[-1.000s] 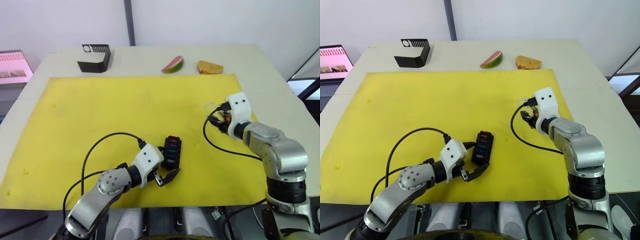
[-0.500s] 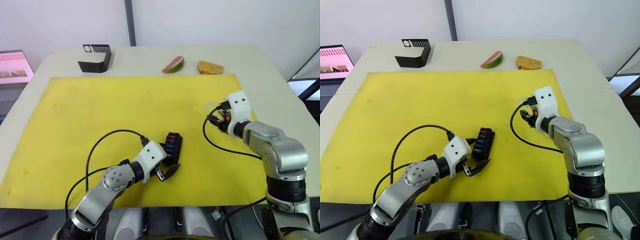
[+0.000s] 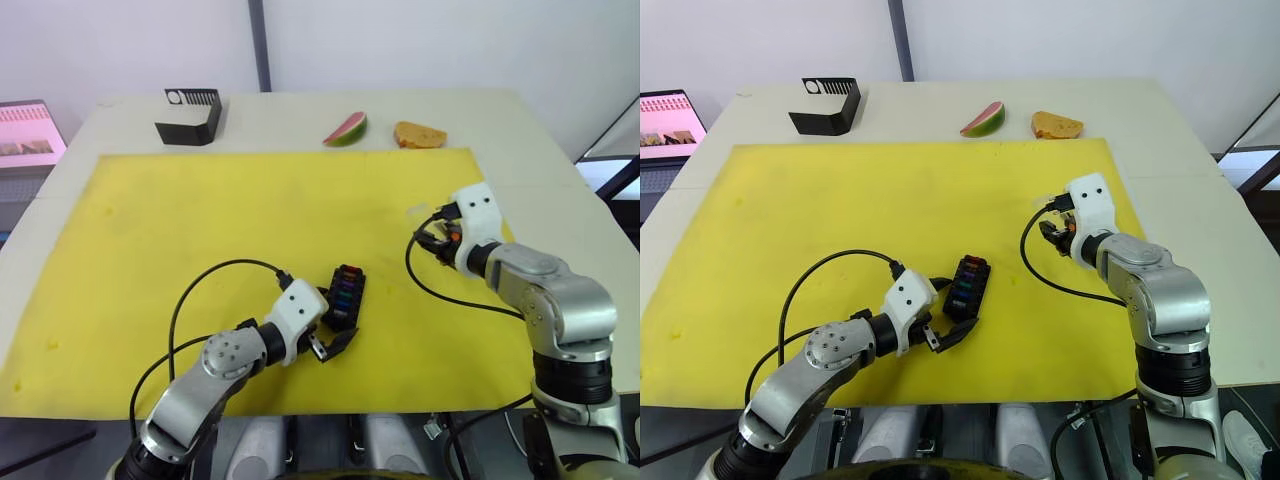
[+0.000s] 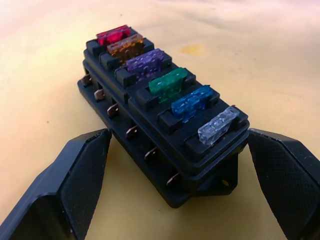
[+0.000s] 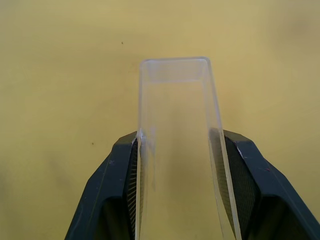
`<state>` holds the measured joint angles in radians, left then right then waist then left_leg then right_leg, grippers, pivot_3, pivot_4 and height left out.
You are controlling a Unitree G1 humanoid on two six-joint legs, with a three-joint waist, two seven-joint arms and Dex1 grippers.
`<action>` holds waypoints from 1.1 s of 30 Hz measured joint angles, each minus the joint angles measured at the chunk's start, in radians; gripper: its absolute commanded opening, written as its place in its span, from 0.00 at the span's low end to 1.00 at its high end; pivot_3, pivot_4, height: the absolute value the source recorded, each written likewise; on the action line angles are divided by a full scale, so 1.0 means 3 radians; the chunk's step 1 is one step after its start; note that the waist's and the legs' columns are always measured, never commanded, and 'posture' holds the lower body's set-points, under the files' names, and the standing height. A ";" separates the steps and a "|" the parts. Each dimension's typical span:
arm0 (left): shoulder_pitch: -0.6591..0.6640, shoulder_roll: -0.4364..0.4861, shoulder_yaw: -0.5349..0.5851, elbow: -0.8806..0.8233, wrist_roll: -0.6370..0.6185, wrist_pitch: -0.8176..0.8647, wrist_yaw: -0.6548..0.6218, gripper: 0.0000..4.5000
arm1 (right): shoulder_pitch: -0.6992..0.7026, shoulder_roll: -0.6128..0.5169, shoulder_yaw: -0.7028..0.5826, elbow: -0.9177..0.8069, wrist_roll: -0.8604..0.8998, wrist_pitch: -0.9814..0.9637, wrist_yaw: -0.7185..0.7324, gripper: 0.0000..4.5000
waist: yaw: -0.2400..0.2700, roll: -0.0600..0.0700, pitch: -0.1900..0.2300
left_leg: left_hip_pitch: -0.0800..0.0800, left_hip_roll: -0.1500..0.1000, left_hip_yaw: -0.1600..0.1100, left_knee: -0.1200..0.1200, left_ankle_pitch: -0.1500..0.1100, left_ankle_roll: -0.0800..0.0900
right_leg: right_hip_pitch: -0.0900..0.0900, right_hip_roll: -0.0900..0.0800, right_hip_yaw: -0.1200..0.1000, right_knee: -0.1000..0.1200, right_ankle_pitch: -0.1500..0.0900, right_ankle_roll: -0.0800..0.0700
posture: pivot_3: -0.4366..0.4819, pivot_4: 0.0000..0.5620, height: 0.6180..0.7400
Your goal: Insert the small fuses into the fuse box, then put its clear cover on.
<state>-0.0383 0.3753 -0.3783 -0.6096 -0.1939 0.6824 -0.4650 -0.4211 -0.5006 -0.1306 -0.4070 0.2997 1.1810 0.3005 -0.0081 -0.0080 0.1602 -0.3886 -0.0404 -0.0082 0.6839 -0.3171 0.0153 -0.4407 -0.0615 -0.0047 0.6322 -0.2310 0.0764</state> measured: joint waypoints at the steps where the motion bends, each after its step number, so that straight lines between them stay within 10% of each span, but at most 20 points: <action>1: 0.0000 -0.0012 0.0015 -0.0013 -0.0014 0.0035 0.0023 1.00 | 0.0000 -0.0005 -0.0007 0.0000 0.0000 0.0000 0.0000 0.38 | 0.0000 0.0000 0.0000 | 0.0000 0.0000 0.0000 0.0000 0.0000 0.0000 | 0.0000 0.0000 0.0000 0.0000 0.0000 0.0000 | 0.48 0.27 1.00; 26: -0.0238 0.0013 0.0139 0.0435 0.0065 -0.0210 0.0029 1.00 | -0.0097 -0.0084 -0.0013 0.0040 0.0004 -0.0111 0.0060 0.38 | 0.0007 0.0001 0.0000 | 0.0001 0.0000 0.0000 0.0000 0.0000 -0.0001 | 0.0001 0.0000 0.0000 0.0001 0.0000 0.0000 | 0.48 0.27 1.00; 30: -0.0314 -0.0031 0.0133 0.0574 0.0084 -0.0287 0.0015 0.59 | -0.0098 -0.0090 -0.0012 0.0041 0.0004 -0.0124 0.0067 0.38 | 0.0012 0.0001 -0.0001 | 0.0001 0.0000 0.0000 0.0000 0.0000 -0.0001 | 0.0001 0.0000 0.0000 0.0001 0.0000 0.0000 | 0.48 0.27 1.00; 33: -0.0364 -0.0018 0.0133 0.0652 0.0077 -0.0357 -0.0093 0.58 | -0.0100 -0.0144 -0.0014 0.0036 0.0041 -0.0161 0.0145 0.38 | 0.0029 0.0001 -0.0001 | 0.0001 -0.0001 0.0000 0.0001 0.0000 -0.0001 | 0.0001 -0.0001 0.0000 0.0001 0.0000 0.0000 | 0.48 0.27 1.00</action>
<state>-0.1474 0.3698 -0.3384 -0.4139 -0.1708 0.5751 -0.4928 -0.4511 -0.5439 -0.1348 -0.3961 0.3119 1.1326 0.3441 0.0006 -0.0075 0.1600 -0.3883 -0.0406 -0.0082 0.6842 -0.3170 0.0151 -0.4404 -0.0617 -0.0047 0.6325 -0.2310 0.0765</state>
